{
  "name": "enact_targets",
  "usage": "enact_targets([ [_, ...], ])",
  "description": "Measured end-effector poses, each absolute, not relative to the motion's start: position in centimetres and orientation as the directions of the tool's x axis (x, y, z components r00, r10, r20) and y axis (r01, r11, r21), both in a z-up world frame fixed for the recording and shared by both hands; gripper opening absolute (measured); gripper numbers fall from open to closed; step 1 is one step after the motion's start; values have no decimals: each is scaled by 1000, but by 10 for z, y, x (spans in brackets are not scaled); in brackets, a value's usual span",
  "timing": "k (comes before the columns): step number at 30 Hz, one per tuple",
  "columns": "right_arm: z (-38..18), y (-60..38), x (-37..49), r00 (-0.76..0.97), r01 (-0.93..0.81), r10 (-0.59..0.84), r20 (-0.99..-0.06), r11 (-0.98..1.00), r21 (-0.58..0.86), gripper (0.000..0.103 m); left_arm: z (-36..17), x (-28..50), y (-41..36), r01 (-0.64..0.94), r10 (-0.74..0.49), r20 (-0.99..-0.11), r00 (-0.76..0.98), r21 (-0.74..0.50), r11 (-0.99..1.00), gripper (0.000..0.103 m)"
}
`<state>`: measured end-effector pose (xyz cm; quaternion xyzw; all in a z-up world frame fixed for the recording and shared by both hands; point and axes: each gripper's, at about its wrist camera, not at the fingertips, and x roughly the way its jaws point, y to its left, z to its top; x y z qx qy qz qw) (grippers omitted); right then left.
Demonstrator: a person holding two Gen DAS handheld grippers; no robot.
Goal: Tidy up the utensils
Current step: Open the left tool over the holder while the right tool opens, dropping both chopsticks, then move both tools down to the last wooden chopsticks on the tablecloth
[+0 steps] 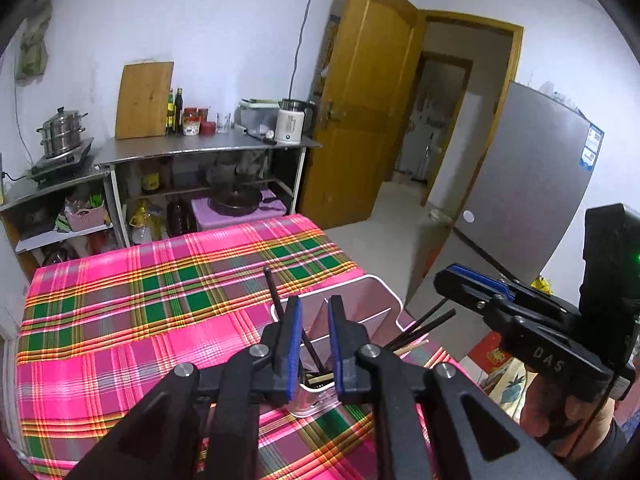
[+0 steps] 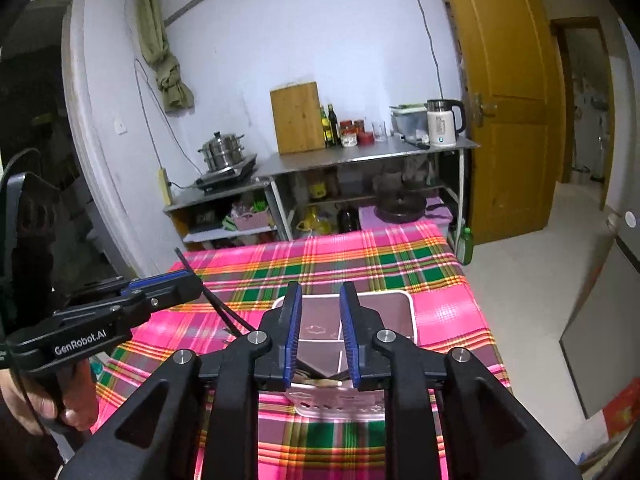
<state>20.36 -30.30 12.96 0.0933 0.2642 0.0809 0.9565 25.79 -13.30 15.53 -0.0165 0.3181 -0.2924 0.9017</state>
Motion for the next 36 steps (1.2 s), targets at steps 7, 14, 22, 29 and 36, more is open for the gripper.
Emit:
enact_targets([
  [7, 148, -303, 167, 873, -129, 219, -436, 965, 227, 24, 171, 225, -107, 503, -531, -520, 669, -210, 838, 13],
  [14, 140, -297, 122, 876, -145, 249, -413, 953, 266, 24, 163, 182, -72, 473, -524, -489, 697, -236, 849, 13],
  [22, 93, -268, 75, 850, -127, 259, -459, 946, 299, 24, 133, 136, -52, 447, -513, -502, 696, -256, 857, 13],
  [29, 62, -239, 51, 816, -158, 291, -499, 943, 291, 24, 108, 98, -48, 423, -469, -537, 701, -215, 880, 13],
  [36, 38, -220, 44, 781, -199, 337, -525, 932, 302, 24, 82, 81, -44, 404, -439, -584, 683, -197, 893, 13],
])
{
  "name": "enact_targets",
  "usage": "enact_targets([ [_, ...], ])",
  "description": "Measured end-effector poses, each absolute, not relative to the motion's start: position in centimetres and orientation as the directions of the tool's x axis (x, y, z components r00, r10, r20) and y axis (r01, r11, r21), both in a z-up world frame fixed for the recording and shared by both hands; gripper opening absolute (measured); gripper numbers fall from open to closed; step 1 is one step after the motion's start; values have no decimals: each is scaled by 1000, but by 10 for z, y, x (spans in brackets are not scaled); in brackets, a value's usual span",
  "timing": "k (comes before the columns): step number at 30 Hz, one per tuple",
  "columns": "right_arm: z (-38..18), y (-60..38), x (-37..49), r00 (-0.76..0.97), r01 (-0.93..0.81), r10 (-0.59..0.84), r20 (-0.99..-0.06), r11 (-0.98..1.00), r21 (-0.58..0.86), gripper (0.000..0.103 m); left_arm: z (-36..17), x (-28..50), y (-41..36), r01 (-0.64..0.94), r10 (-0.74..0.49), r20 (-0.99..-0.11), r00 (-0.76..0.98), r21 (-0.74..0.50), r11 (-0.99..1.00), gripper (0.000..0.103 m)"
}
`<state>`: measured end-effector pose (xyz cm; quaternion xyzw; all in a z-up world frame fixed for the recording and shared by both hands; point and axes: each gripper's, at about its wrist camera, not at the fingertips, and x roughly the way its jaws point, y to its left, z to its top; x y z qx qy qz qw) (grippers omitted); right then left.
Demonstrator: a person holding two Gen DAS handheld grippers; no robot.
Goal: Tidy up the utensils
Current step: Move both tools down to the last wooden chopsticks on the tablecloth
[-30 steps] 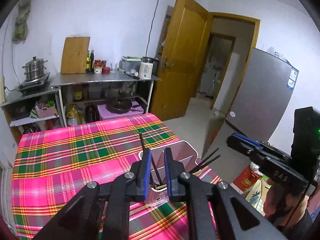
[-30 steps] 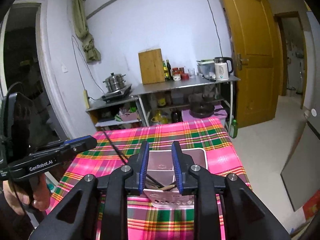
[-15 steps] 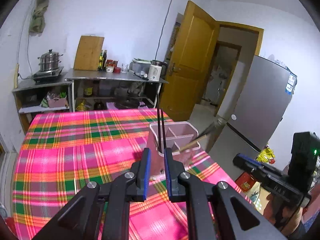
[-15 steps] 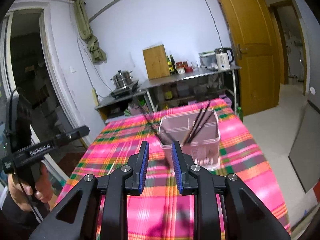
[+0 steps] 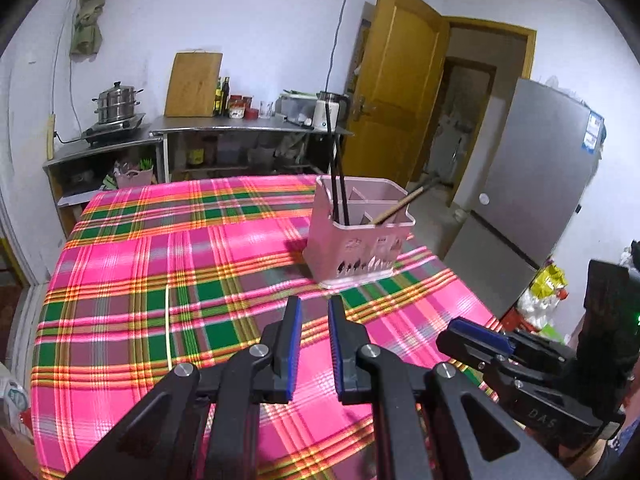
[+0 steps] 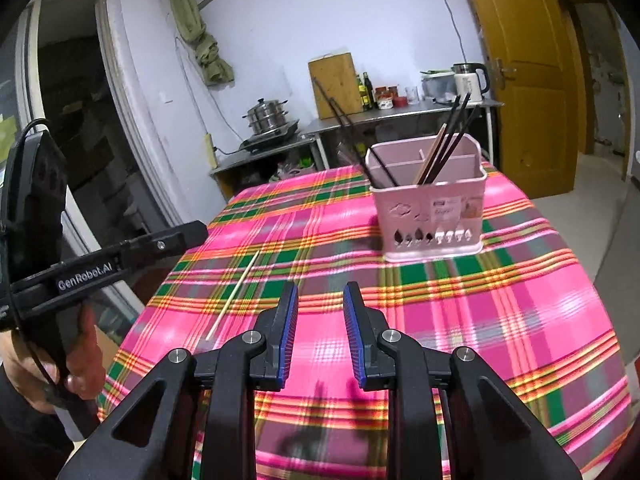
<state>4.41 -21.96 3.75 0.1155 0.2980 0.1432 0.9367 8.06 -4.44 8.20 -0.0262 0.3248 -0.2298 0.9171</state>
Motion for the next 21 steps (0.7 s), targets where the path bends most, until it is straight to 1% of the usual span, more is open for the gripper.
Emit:
enact_targets([
  [8, 22, -212, 56, 752, -212, 364, -549, 923, 320, 24, 62, 86, -32, 362, -416, -612, 673, -219, 906, 13],
  [21, -4, -193, 90, 692, -237, 387, -610, 919, 314, 24, 16, 116, 14, 236, -312, -686, 657, -205, 950, 14],
])
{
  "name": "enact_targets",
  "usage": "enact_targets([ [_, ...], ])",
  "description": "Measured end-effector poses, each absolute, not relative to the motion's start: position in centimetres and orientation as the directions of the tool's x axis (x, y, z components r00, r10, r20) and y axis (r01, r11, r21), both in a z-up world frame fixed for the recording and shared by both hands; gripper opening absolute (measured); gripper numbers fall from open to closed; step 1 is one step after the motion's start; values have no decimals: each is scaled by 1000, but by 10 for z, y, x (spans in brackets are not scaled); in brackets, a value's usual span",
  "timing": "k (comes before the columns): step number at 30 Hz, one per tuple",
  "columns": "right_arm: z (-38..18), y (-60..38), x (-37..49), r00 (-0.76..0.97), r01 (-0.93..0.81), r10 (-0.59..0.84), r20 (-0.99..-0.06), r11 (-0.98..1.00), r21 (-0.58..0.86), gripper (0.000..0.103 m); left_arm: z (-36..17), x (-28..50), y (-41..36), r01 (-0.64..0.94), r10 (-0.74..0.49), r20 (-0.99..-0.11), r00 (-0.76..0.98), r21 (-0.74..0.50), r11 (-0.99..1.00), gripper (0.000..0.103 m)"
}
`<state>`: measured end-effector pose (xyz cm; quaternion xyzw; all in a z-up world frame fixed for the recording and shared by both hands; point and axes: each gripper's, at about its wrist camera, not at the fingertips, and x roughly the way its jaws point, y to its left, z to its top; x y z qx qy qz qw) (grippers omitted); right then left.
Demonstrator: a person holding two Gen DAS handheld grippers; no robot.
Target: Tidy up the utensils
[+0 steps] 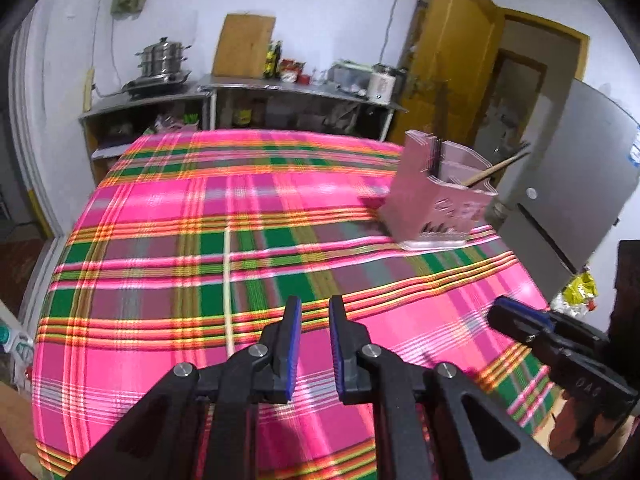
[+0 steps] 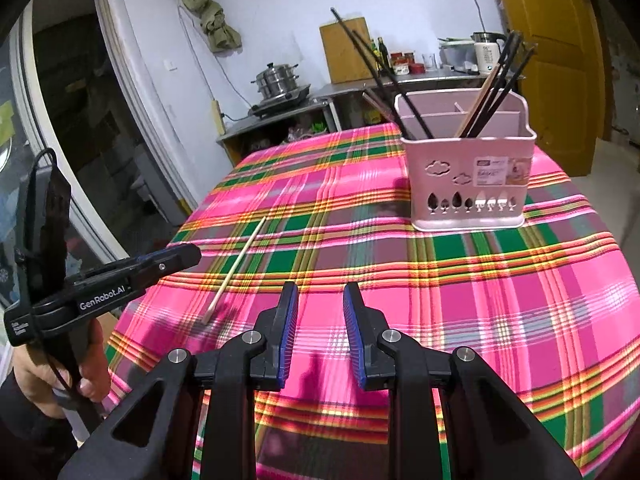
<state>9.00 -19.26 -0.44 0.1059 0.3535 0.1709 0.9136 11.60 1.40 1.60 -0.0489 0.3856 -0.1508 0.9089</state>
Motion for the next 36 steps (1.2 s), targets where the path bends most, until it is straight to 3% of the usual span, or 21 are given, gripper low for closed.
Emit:
enact_targets([
  [17, -32, -178, 134, 632, -224, 372, -680, 927, 300, 24, -49, 223, 49, 122, -193, -790, 582, -150, 981, 15],
  [29, -46, -172, 153, 605, -225, 364, -708, 931, 286, 24, -66, 264, 37, 133, -154, -805, 573, -95, 987, 15],
  [36, -46, -167, 160, 601, -230, 370, -709, 929, 291, 24, -66, 266, 34, 143, -158, -808, 568, -92, 985, 7],
])
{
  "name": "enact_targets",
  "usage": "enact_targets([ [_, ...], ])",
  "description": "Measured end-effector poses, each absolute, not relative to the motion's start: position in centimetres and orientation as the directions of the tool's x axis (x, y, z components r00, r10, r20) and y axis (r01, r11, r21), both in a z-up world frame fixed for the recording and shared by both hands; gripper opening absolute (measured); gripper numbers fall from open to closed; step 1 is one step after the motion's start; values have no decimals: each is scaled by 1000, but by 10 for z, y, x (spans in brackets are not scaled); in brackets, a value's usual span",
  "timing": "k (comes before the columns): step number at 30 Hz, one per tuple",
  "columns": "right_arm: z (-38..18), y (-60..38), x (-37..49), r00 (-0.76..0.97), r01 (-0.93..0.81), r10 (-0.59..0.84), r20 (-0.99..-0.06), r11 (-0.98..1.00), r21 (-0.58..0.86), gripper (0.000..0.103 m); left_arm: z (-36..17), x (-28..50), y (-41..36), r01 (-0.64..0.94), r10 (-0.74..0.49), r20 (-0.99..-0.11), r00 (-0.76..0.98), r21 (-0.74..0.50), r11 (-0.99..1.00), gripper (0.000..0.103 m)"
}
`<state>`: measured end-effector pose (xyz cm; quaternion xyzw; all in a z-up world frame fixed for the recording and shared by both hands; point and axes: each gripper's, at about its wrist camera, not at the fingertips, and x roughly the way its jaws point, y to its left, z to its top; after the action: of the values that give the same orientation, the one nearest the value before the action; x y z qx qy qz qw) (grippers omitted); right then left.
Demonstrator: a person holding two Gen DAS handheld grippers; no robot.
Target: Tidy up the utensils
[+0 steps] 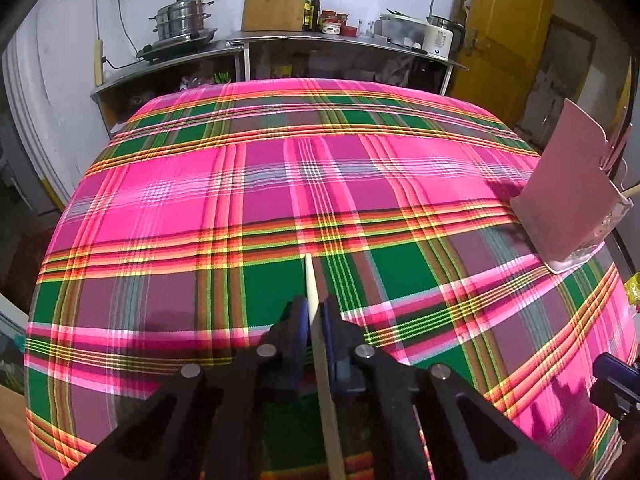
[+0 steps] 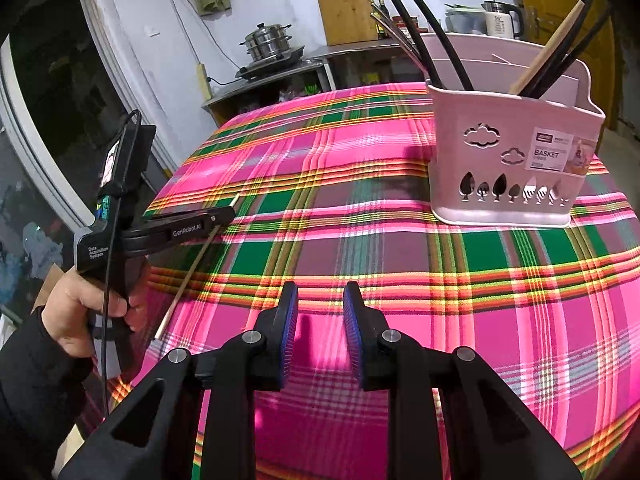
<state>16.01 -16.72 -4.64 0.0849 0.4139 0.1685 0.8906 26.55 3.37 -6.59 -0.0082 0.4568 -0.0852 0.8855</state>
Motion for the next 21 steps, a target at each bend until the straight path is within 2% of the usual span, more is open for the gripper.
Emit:
enact_targets([
  [9, -49, -170, 160, 596, -216, 371, -713, 928, 302, 24, -65, 246, 35, 149, -221, -805, 551, -166, 975, 6],
  [21, -52, -177, 155, 589, -198, 365, -721, 930, 309, 24, -63, 213, 10, 194, -262, -812, 522, -187, 963, 6],
])
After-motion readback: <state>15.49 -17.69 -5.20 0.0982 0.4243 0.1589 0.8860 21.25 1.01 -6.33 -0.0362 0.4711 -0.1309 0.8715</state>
